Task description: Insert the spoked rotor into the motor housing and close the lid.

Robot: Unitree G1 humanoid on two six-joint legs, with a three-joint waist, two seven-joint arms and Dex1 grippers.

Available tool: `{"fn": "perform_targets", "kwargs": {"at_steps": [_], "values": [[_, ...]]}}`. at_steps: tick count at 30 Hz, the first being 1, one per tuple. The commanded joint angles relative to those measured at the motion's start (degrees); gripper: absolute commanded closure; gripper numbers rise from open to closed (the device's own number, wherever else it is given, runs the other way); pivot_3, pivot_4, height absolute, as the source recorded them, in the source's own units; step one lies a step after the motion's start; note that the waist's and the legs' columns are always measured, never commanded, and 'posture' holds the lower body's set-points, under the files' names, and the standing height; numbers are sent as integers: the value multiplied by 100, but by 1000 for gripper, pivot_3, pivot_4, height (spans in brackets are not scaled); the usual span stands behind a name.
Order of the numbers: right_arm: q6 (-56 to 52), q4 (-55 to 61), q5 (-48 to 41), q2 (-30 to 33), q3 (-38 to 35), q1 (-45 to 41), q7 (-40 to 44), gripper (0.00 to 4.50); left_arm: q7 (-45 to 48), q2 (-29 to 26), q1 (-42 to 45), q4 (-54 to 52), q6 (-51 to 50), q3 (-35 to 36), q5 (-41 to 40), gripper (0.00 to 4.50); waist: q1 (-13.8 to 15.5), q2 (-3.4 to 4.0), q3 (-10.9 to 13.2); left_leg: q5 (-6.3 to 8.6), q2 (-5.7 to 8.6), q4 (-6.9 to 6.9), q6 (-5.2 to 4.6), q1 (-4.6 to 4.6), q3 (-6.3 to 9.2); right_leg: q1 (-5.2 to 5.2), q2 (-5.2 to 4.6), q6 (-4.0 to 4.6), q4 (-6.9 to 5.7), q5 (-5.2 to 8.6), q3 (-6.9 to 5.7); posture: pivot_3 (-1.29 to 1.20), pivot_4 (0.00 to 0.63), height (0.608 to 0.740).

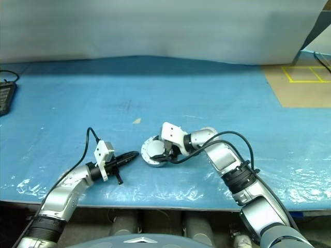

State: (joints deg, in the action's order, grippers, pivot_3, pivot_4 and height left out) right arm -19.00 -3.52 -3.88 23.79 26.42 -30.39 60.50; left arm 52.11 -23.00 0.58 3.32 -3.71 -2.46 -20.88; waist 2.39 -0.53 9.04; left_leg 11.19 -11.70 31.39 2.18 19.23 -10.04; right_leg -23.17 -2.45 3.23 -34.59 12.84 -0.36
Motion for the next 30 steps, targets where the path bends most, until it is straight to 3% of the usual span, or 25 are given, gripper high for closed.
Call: {"fn": "perform_targets", "kwargs": {"at_steps": [1,6,20,29,30], "values": [[-37,-457,386,96,265,112,-44,1428,-103,180,255,-476,-293,297,-569,4500,13,-1,0,0,1,2,0,-2,-1,0,-1,-1,-4,1,1,0,150,740],[54,-584,396,108,266,75,-45,1428,-5,142,442,-522,-529,272,-664,4500,4,-1,-4,0,1,8,1,-4,1,15,0,-7,-11,4,4,0,150,740],[133,-600,383,96,149,36,-173,1428,278,-188,393,86,-282,-457,371,4500,17,-3,-8,0,5,3,0,-12,7,17,-3,-13,-7,8,16,0,150,740],[-112,-400,72,130,-65,-5,1,1428,174,-167,309,-209,-348,-464,318,4500,22,-3,-11,0,8,-3,0,-13,13,15,-6,-15,-5,9,21,0,150,740],[-63,-375,69,133,-80,-11,12,688,141,-149,305,-312,-416,-466,279,4500,32,-3,-10,0,8,-4,0,-12,14,12,-6,-15,-4,9,21,0,150,740]]}}
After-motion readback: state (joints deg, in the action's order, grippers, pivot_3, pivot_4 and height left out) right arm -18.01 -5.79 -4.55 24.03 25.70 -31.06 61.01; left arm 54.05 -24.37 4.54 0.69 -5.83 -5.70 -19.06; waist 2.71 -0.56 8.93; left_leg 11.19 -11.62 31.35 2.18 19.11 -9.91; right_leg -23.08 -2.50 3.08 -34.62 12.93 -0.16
